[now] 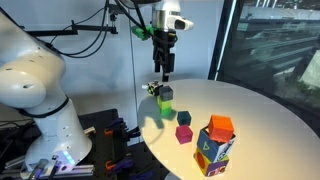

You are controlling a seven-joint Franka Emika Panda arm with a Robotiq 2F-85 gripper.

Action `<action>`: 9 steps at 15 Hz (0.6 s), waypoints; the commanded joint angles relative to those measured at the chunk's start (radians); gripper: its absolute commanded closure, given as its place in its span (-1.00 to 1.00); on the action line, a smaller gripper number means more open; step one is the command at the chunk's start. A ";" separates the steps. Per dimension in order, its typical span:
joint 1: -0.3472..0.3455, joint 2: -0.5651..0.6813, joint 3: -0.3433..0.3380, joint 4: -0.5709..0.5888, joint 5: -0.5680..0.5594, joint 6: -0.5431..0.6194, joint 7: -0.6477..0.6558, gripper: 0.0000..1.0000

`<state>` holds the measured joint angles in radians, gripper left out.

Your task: Put the blue block on the table

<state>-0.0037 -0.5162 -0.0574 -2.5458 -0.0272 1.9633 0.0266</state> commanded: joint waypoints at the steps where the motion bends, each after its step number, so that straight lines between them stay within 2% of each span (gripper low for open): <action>1: -0.013 -0.086 -0.006 -0.048 0.013 0.004 -0.042 -1.00; 5: -0.016 -0.112 -0.014 -0.072 0.012 0.012 -0.054 -1.00; 9: -0.014 -0.081 0.004 -0.051 0.007 -0.001 -0.028 -1.00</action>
<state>-0.0050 -0.5977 -0.0646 -2.5983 -0.0272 1.9645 0.0052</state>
